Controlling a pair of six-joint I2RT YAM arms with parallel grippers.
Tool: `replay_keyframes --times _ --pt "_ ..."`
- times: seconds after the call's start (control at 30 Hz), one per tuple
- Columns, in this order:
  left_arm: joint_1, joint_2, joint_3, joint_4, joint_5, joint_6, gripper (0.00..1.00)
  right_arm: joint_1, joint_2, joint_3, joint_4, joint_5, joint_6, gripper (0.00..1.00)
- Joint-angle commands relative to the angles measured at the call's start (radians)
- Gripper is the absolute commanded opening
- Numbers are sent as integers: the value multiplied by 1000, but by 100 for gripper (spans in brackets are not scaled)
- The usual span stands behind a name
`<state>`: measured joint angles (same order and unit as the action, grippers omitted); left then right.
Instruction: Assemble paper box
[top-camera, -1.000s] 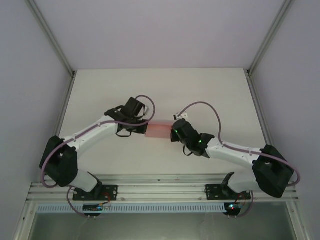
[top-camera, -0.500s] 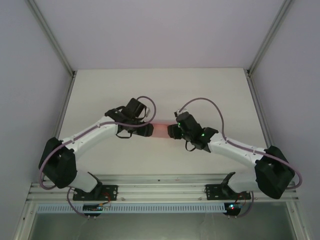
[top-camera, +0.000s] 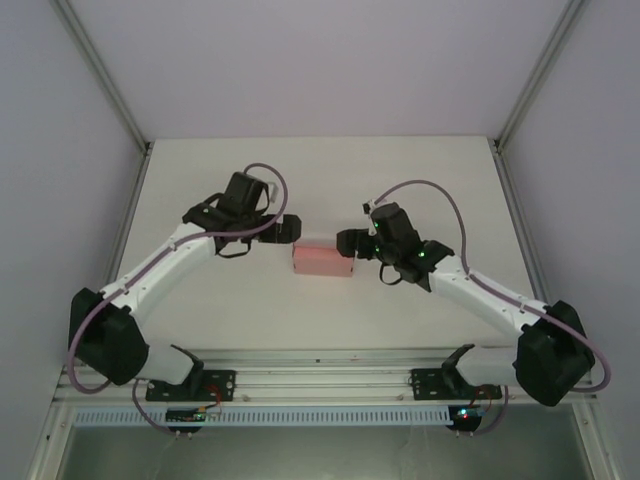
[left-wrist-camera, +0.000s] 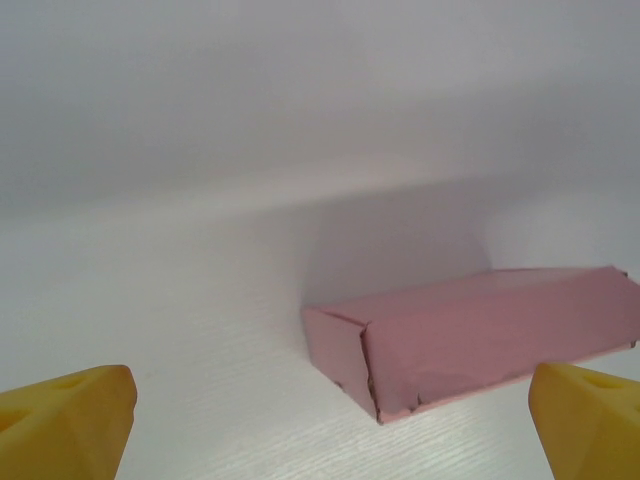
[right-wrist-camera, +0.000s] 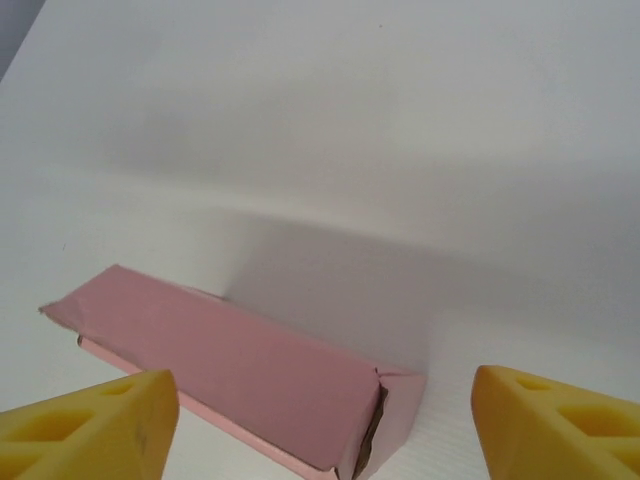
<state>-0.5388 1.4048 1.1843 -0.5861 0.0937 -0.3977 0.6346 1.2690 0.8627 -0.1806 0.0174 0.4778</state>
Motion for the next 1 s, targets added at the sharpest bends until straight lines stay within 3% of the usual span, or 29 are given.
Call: replay_keyframes --times 0.0,0.03,0.37,0.47,0.63,0.7,0.77,0.87,0.97 --pt "1 53 9 44 71 0 100 -24 25 22 -39 -8 -3 95" --pt "1 69 9 44 85 6 100 -31 32 16 -40 -9 -4 99" --pt "19 127 -95 90 144 9 100 -57 40 -94 -19 -22 2 99" --pt "20 131 -129 107 174 27 89 -58 47 -146 17 -55 1 98" --pt "29 152 -184 140 218 34 60 -68 78 -196 36 -91 3 92" --pt "34 159 -208 163 239 23 52 -73 103 -202 34 -111 18 80" --pt "39 163 -236 198 275 16 42 -76 125 -210 46 -142 35 55" --pt "44 166 -276 256 333 0 30 -75 142 -239 105 -174 71 29" --pt "48 173 -297 289 362 -15 9 -75 146 -274 160 -193 133 12"
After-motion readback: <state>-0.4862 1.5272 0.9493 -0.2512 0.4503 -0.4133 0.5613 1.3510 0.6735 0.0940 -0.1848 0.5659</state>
